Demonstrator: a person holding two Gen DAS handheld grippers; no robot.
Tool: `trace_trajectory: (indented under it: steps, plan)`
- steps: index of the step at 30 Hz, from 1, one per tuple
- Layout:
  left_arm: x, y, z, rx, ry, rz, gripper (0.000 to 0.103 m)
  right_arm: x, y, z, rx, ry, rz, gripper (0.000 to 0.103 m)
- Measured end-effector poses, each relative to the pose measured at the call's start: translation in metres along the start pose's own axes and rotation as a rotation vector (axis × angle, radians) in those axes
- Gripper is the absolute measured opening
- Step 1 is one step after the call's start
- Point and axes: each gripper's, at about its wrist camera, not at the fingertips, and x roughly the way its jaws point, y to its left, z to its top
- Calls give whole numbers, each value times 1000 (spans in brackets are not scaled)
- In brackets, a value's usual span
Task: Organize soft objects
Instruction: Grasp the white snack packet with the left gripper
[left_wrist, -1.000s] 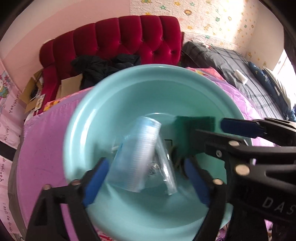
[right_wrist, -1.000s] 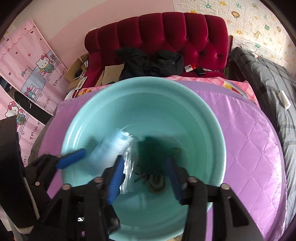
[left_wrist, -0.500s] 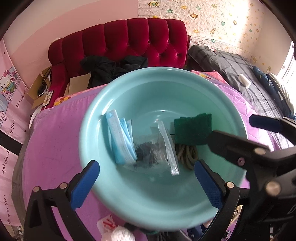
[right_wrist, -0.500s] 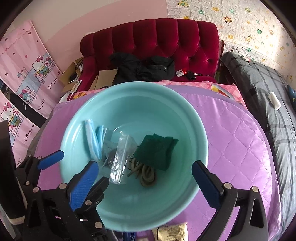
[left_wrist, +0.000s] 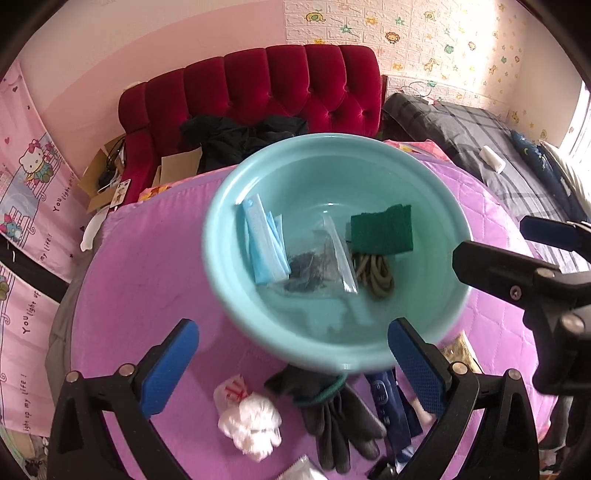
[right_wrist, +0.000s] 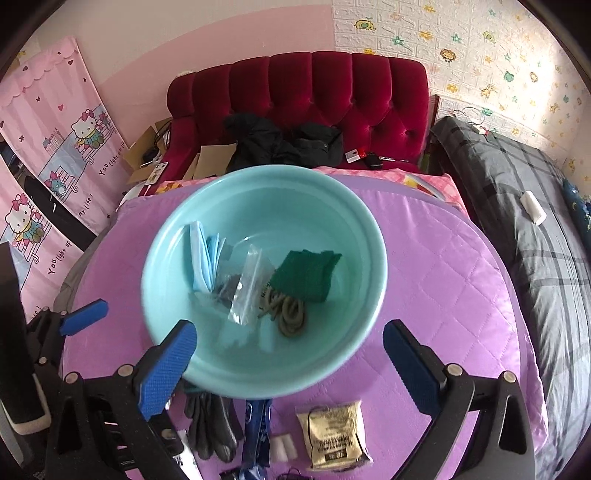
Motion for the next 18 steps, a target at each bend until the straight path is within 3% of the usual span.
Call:
trace_trajectory:
  steps: [18]
  plan:
    - [-51,-5,-74,-15,-8,17,103,-39,3,-70,-22,23,3,103]
